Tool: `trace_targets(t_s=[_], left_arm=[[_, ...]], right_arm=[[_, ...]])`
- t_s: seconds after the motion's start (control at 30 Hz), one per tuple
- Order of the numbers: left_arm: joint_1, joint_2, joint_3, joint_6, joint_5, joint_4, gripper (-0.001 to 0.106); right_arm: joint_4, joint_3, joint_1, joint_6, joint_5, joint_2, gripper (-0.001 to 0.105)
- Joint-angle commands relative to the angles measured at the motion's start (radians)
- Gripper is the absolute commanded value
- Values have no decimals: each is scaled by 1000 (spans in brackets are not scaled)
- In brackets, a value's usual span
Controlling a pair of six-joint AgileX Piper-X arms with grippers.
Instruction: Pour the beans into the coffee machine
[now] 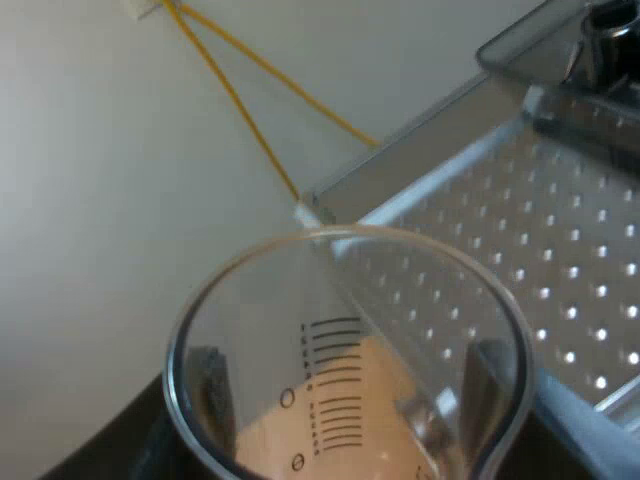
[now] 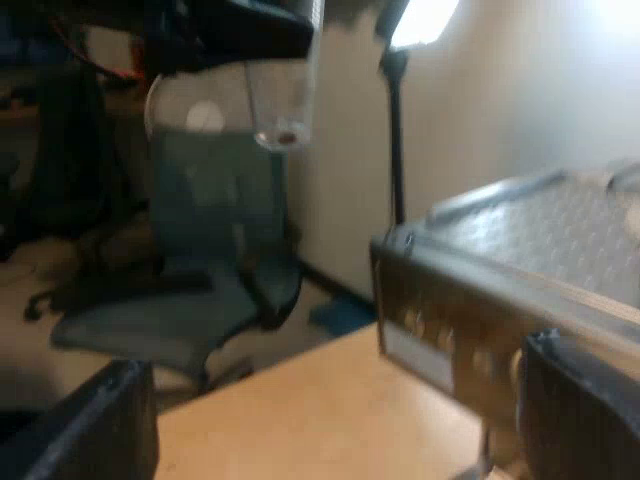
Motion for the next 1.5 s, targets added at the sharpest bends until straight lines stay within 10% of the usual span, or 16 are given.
trace_targets(t_s=[0.03, 0.43, 0.8, 1.07, 1.5], left_arm=[[63, -83, 99, -53, 60, -39, 9], [265, -292, 494, -194, 256, -202, 9], [267, -338, 743, -263, 256, -323, 9], [268, -338, 895, -265, 256, -519, 9], [268, -338, 1117, -323, 256, -873, 9]], right_arm=[[40, -14, 3, 0, -44, -7, 79], [110, -5, 3, -2, -81, 46, 79], [107, 34, 97, -65, -82, 168, 79], [72, 65, 286, -93, 184, 295, 79], [-154, 65, 314, -88, 275, 499, 79]])
